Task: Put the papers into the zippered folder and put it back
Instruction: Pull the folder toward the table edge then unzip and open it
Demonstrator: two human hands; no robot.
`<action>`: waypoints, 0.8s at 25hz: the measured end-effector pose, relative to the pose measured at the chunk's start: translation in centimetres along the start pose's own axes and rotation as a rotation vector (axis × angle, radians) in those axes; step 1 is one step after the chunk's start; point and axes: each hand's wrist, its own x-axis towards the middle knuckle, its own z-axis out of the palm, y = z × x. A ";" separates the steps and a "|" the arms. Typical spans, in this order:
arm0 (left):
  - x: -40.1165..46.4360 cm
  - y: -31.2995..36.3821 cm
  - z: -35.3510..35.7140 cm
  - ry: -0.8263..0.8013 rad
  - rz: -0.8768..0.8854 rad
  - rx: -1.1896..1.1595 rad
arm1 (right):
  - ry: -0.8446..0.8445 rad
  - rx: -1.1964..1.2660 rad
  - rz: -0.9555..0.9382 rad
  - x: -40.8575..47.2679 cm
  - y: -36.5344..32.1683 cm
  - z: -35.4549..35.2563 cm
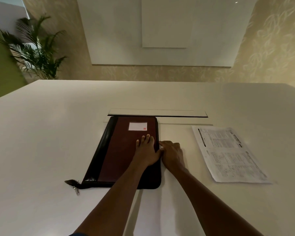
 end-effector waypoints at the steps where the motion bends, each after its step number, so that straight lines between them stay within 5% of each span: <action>1: 0.2 0.1 0.0 -0.002 -0.007 0.001 | -0.016 -0.006 -0.005 0.2 0.2 0.2; 8: 0.4 1.4 -0.7 -0.021 -0.047 0.049 | -0.058 -0.007 -0.018 0.2 0.4 0.4; 20: -1.4 5.5 -8.8 0.231 0.043 0.178 | -0.118 -0.058 -0.025 -0.2 0.7 -0.1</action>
